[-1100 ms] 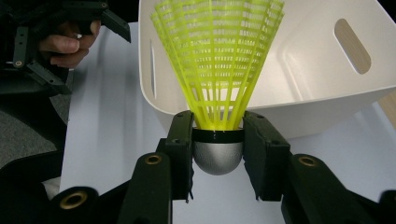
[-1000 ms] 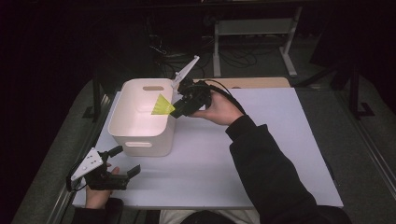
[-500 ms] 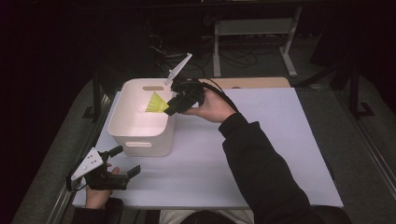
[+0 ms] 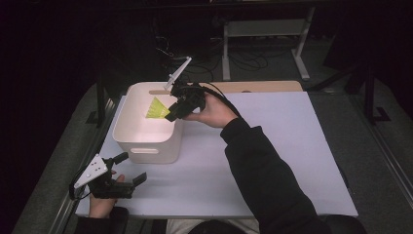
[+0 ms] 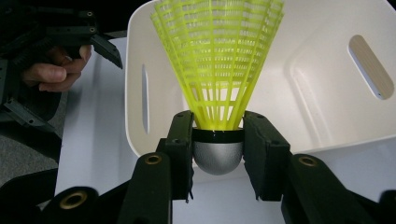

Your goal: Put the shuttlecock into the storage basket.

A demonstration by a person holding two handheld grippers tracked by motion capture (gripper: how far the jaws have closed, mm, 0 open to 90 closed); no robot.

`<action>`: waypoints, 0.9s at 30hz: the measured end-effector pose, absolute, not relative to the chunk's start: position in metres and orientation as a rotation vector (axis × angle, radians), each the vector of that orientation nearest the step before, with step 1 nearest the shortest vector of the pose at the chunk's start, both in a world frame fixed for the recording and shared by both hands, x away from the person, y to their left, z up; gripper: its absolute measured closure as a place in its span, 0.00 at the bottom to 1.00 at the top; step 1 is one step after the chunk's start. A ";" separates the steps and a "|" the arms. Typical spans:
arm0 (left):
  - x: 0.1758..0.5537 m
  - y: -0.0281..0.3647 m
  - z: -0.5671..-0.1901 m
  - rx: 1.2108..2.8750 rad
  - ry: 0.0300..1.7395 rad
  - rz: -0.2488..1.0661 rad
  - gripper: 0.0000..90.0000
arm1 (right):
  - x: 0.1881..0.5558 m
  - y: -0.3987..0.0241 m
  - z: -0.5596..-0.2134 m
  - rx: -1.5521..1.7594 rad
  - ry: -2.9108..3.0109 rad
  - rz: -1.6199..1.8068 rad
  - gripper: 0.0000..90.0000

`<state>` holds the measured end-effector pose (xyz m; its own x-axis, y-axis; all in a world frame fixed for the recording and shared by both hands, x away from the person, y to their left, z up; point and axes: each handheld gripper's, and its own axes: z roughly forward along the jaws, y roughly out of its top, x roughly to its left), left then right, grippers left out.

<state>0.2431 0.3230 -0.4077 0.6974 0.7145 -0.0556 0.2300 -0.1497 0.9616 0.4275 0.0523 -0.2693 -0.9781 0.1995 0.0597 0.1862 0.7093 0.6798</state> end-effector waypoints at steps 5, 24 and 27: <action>0.243 0.323 -0.408 1.710 0.764 0.503 0.00 | 0.425 0.062 -0.274 0.300 2.905 1.137 0.70; 0.243 0.323 -0.408 1.710 0.764 0.502 0.00 | 0.422 0.081 -0.292 0.269 2.951 1.133 0.70; 0.243 0.323 -0.408 1.711 0.763 0.502 0.00 | 0.422 0.082 -0.295 0.269 2.956 1.132 0.70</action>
<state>0.2431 0.3230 -0.4077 0.6983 0.7136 -0.0563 0.2308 -0.1500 0.9614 0.4219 0.0824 -0.2951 -0.9850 0.1449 0.0933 0.1702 0.7320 0.6598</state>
